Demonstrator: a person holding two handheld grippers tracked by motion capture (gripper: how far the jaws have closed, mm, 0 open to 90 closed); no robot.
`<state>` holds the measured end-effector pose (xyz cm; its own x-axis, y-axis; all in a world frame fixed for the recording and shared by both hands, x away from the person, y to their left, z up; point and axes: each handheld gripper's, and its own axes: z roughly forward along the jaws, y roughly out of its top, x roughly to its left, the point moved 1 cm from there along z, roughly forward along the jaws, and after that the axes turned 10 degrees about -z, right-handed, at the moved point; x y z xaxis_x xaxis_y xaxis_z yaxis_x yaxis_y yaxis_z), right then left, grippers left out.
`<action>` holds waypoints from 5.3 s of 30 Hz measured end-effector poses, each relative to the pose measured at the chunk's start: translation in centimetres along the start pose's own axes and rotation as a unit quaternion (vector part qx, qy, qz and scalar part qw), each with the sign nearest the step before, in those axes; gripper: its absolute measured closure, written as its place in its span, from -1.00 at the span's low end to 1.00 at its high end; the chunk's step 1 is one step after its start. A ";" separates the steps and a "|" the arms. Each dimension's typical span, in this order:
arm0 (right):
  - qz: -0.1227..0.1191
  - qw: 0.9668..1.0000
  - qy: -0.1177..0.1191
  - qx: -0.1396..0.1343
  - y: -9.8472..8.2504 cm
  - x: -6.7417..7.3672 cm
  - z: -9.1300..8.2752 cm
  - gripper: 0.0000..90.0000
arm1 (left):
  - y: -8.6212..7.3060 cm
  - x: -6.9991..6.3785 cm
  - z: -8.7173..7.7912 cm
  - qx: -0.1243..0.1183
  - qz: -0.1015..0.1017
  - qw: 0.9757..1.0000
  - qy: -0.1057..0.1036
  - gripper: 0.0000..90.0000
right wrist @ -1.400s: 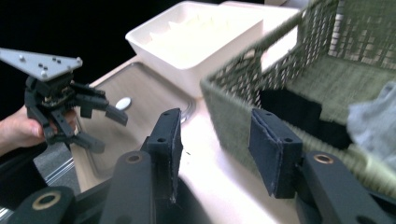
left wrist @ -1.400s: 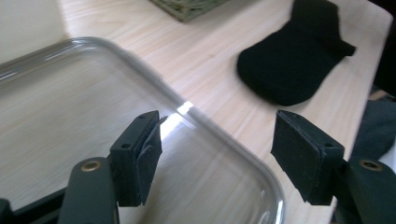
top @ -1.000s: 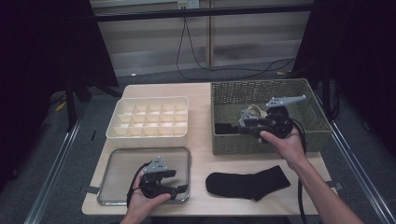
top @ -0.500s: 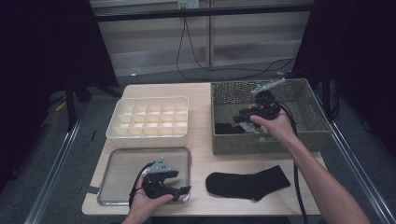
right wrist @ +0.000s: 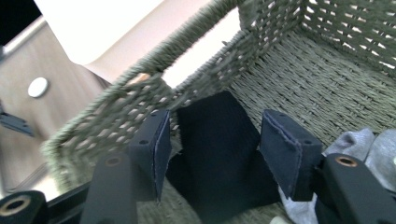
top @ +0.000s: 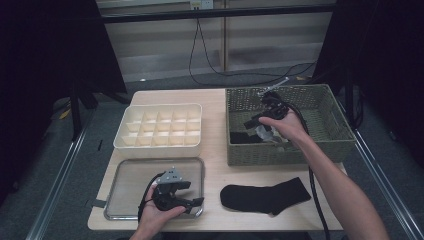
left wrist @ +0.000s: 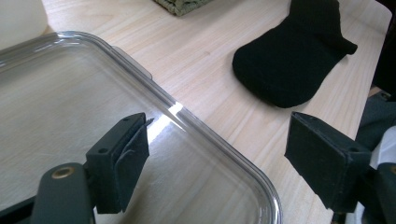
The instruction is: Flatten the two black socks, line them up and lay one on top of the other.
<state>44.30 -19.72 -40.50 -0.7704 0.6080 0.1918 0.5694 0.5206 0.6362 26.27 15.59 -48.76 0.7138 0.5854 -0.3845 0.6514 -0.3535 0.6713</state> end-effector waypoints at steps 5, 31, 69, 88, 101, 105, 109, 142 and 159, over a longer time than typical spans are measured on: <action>0.002 1.000 0.001 0.015 0.6 -0.4 1.3 -0.09 | 0.0 0.3 0.1 -0.003 -0.007 1.000 0.001 -0.53; -0.031 0.987 0.023 0.155 -0.1 0.3 7.3 -0.33 | 0.2 0.6 -0.5 -0.022 -0.006 1.000 0.012 -0.53; -0.016 0.994 0.000 0.110 0.2 -0.4 5.8 0.83 | 0.6 1.1 0.1 -0.014 -0.011 1.000 0.001 -0.54; 0.015 1.000 -0.004 0.023 -0.1 -0.7 1.5 0.83 | 0.3 0.5 -0.4 -0.021 -0.002 1.000 -0.001 -0.54; 0.031 0.997 -0.010 -0.069 -1.8 -0.2 -1.5 0.83 | 0.4 -0.2 -0.1 -0.017 0.008 1.000 -0.003 -0.54; 0.032 0.995 -0.007 -0.098 -2.0 -0.2 -2.4 0.83 | 0.3 -0.1 -0.2 -0.021 0.005 1.000 -0.001 -0.54; 0.032 0.993 -0.003 -0.114 -2.1 -0.1 -2.7 0.83 | 0.3 -0.1 -0.3 -0.021 0.008 1.000 0.002 -0.54; 0.035 0.976 0.008 -0.213 -3.4 2.9 -6.6 0.83 | 0.2 -0.4 -0.6 -0.031 0.017 0.999 0.006 -0.55; 0.017 0.970 0.009 -0.241 -3.4 4.9 -8.9 0.83 | 0.4 -0.7 -0.4 -0.035 0.027 0.999 -0.001 -0.60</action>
<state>36.06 -23.84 -35.10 -0.7604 0.6077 0.2293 0.3982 0.1572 0.9037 25.95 15.37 -47.99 0.7478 0.5656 -0.3478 0.5926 -0.3322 0.7338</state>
